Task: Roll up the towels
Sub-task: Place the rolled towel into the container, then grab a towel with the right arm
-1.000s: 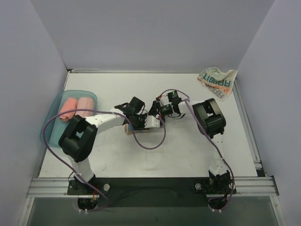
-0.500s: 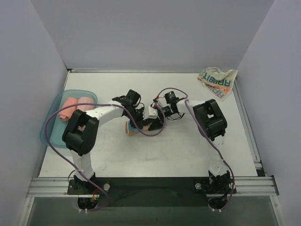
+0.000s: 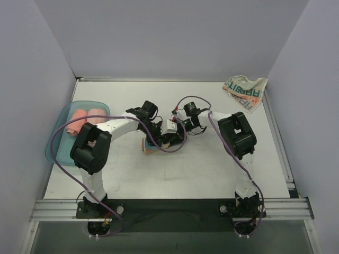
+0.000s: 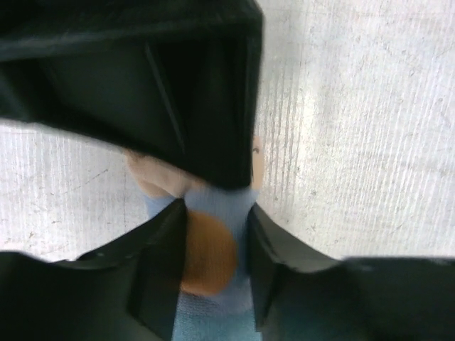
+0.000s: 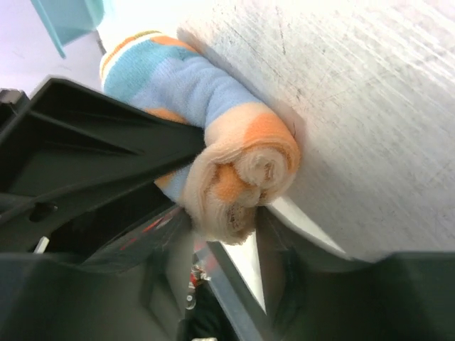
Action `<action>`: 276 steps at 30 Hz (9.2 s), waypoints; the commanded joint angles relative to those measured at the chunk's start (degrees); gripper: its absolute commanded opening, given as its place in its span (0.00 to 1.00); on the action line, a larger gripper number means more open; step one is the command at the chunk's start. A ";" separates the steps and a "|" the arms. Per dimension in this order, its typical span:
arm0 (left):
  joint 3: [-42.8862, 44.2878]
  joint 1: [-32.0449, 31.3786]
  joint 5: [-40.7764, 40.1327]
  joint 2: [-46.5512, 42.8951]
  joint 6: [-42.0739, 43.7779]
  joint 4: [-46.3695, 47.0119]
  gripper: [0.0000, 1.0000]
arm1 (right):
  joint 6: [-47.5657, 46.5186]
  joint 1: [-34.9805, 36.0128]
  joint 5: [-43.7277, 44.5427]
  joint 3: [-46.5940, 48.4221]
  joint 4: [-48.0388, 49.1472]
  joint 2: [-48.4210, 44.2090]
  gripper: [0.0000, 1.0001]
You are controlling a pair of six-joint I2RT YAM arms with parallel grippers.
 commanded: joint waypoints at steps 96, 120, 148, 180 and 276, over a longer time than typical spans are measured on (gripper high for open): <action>-15.66 60.16 -7.32 -16.84 -21.01 -5.43 0.45 | -11.86 -17.58 -0.99 3.15 -19.54 -13.50 1.00; -7.84 64.73 -9.69 -19.48 -11.18 -24.69 0.80 | -11.69 -17.76 -2.93 2.98 -19.72 -13.42 1.00; -19.00 62.10 -18.48 -14.99 -16.97 -8.79 0.68 | -11.95 -18.19 -2.23 3.94 -19.81 -12.45 1.00; 2.53 37.14 -11.71 -35.92 -25.31 -13.98 0.97 | -47.18 -28.47 55.42 52.97 -36.16 5.36 1.00; -6.16 35.20 -1.79 -42.07 -37.97 -10.29 0.97 | -43.50 -32.44 34.52 39.11 -53.64 4.89 0.00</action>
